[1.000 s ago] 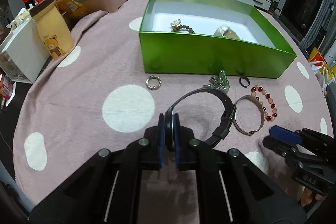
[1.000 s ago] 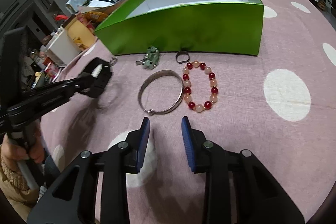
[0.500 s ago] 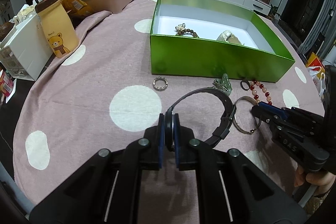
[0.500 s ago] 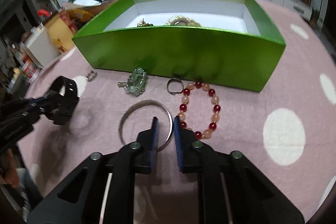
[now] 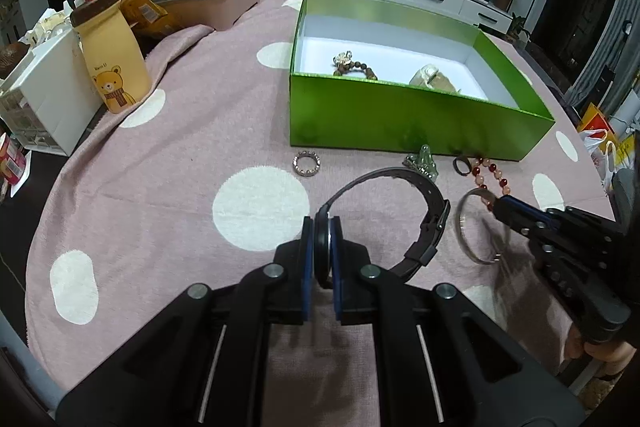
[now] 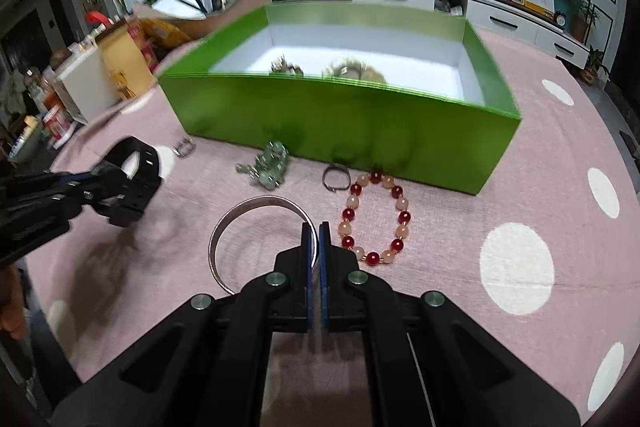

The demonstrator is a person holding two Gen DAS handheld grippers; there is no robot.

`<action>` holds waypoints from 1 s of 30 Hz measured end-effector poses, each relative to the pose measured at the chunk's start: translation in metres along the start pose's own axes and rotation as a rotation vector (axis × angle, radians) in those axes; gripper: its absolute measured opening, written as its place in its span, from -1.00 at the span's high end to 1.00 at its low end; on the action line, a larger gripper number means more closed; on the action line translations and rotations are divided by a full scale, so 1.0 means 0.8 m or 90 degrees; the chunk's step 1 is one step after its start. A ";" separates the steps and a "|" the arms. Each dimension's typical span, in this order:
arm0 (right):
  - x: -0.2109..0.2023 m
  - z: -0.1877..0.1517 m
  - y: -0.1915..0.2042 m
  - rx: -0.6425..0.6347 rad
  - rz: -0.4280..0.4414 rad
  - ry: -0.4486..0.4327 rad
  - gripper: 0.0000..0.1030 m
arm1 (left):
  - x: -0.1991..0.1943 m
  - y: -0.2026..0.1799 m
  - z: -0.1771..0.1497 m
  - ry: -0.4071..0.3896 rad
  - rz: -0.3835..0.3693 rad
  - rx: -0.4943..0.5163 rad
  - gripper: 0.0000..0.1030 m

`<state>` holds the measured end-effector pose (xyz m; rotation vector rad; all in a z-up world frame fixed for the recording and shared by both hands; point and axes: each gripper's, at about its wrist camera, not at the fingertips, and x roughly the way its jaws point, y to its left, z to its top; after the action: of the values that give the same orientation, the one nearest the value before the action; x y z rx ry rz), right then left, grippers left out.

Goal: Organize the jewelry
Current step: 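Place black watch in box with left tool while right tool places silver bangle there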

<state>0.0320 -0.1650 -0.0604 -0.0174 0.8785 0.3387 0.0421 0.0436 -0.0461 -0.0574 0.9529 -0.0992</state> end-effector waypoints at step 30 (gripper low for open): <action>-0.102 0.088 -0.052 0.020 -0.023 -0.165 0.95 | -0.039 -0.048 0.090 -0.103 0.012 0.072 0.85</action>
<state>0.0492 -0.2170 0.0410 0.0381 0.6259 0.2858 0.0806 0.0096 0.0240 0.0476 0.7845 -0.1284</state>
